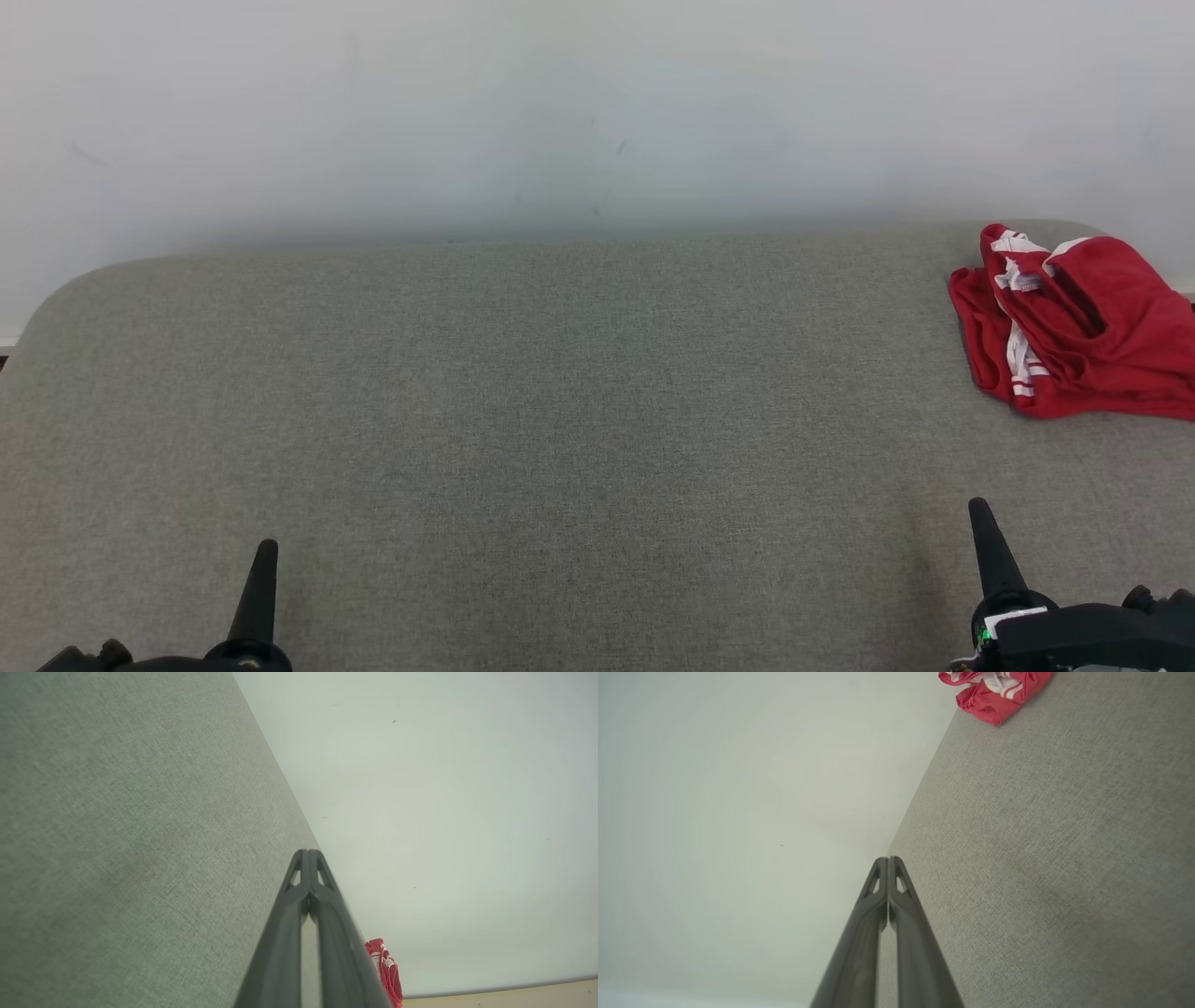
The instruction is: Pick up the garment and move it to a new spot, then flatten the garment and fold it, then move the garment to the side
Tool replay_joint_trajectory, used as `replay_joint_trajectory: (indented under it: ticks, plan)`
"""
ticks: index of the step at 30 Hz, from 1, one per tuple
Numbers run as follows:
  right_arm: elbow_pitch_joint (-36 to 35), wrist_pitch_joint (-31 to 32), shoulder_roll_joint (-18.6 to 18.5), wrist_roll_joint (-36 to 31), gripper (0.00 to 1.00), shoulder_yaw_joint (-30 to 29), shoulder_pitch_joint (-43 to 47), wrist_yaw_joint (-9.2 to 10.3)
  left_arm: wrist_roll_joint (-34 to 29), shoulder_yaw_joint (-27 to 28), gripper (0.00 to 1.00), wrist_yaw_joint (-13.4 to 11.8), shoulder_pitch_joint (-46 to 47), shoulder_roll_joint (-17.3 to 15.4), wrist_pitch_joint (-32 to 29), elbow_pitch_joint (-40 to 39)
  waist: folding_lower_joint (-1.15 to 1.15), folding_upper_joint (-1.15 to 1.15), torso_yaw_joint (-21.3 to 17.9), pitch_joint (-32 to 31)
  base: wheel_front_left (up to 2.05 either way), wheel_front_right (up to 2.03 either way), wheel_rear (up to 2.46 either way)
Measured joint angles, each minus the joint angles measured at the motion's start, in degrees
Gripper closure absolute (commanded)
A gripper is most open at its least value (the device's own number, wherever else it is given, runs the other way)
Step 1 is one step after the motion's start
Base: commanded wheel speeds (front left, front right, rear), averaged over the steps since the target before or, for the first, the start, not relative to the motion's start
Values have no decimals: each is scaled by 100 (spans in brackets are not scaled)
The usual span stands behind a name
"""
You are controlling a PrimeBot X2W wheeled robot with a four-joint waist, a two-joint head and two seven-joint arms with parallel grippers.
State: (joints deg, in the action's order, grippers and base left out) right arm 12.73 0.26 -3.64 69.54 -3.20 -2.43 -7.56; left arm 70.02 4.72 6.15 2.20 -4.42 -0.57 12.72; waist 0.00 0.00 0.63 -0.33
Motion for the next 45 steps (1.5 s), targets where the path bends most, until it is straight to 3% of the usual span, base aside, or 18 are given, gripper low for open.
replay_joint_trajectory:
  ticks: [45]
  plan:
    - [113, 485, 7, 2082, 100, -207, -326, 1, 1956, 157, 100, 102, 326, 138, -533, 121, -1, 0, -54, 44, 0, 0, 0]
